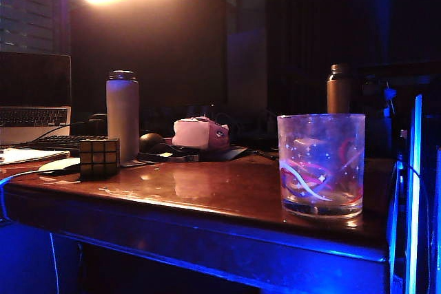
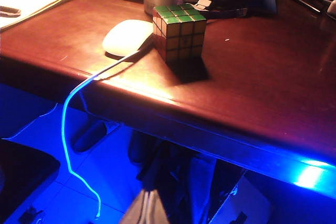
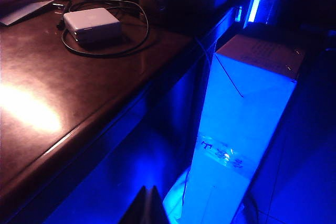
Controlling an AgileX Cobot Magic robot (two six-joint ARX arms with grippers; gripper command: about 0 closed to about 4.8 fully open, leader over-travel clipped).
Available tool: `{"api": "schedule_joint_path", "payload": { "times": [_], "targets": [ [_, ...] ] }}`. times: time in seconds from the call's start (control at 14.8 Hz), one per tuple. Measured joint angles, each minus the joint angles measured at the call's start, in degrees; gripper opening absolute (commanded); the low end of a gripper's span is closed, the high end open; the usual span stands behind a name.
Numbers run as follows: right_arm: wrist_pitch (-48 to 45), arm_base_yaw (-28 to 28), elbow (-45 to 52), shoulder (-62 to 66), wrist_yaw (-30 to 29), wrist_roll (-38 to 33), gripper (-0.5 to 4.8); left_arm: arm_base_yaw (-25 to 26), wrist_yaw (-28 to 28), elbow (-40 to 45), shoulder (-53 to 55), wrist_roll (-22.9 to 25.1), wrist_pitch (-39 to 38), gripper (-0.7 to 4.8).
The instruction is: Stack the Rubik's Cube on top of the glass cup.
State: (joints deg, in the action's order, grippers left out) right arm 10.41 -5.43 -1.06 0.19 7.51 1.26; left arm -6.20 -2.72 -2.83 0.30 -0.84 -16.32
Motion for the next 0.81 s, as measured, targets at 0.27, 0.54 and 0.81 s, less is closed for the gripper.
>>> {"api": "schedule_joint_path", "payload": {
  "times": [0.27, 0.54, 0.81],
  "targets": [
    [0.0, 0.0, 0.0, 0.0, -0.5, 0.0, -0.01, 0.0, 0.4, 0.0, 0.0, 0.0, 0.0, 0.21],
    [-1.2, 0.0, 0.0, 0.0, -2.2, -9.5, -0.01, 0.0, 0.4, -0.3, 0.0, -5.6, -0.2, 0.21],
    [-7.6, 0.0, -5.6, 0.1, -6.0, -14.6, -0.01, 0.0, 4.7, -7.7, 0.0, -15.0, 2.7, 0.16]
  ]
}}
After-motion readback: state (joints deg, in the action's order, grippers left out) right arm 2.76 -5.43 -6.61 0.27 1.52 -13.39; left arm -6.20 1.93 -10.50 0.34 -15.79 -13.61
